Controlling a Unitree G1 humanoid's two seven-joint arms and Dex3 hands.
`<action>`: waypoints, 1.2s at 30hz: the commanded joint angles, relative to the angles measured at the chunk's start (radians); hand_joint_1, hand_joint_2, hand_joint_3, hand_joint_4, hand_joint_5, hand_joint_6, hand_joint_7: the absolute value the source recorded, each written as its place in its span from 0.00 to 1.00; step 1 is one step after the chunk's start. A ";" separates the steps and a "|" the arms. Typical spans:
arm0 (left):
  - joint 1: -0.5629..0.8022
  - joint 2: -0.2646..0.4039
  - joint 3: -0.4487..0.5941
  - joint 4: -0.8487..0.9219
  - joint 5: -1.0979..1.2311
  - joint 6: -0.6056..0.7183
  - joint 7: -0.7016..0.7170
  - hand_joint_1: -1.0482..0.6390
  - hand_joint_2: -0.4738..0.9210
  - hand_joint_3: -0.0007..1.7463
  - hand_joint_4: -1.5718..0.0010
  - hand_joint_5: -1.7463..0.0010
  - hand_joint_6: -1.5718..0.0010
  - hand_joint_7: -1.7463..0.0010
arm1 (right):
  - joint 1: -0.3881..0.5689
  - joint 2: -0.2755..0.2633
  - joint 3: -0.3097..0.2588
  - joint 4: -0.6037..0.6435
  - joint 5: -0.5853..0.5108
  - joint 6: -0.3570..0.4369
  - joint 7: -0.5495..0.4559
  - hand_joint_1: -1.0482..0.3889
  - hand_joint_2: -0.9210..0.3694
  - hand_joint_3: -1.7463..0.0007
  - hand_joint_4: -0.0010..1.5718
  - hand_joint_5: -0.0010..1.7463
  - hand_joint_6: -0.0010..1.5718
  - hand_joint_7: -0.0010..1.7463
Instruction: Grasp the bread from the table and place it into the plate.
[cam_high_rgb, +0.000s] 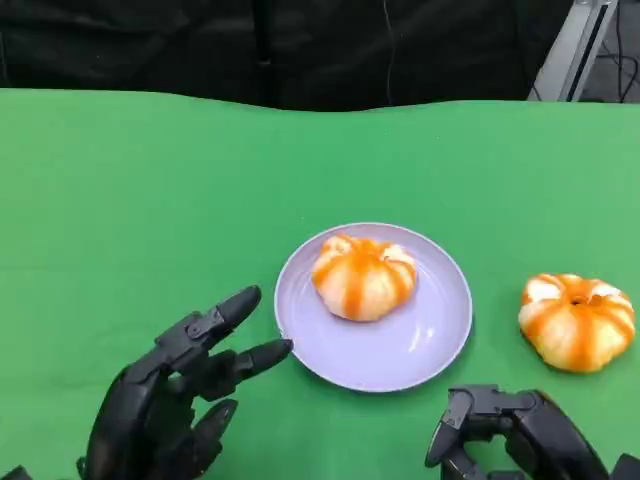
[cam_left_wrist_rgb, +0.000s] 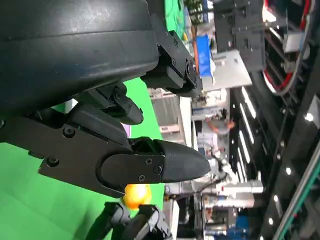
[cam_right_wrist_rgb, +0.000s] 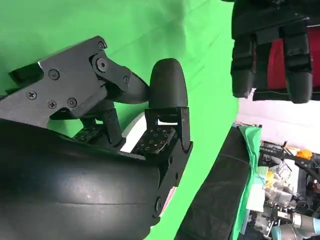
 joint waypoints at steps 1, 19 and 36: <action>-0.009 -0.007 0.020 0.053 0.012 -0.045 -0.020 0.19 1.00 0.25 0.48 0.99 0.68 0.99 | 0.011 -0.015 -0.007 -0.007 0.008 -0.008 -0.002 0.65 0.24 0.44 0.53 0.84 0.55 0.68; -0.034 -0.021 0.040 0.133 0.176 -0.118 0.086 0.62 0.99 0.26 0.31 0.99 0.23 0.97 | 0.010 -0.013 -0.006 -0.007 0.007 -0.004 -0.005 0.65 0.23 0.45 0.53 0.83 0.55 0.67; -0.040 -0.017 0.028 0.176 0.173 -0.125 0.072 0.57 0.65 0.76 0.40 0.17 0.34 0.32 | 0.019 -0.016 -0.006 -0.011 0.014 -0.004 0.002 0.65 0.24 0.45 0.53 0.83 0.54 0.67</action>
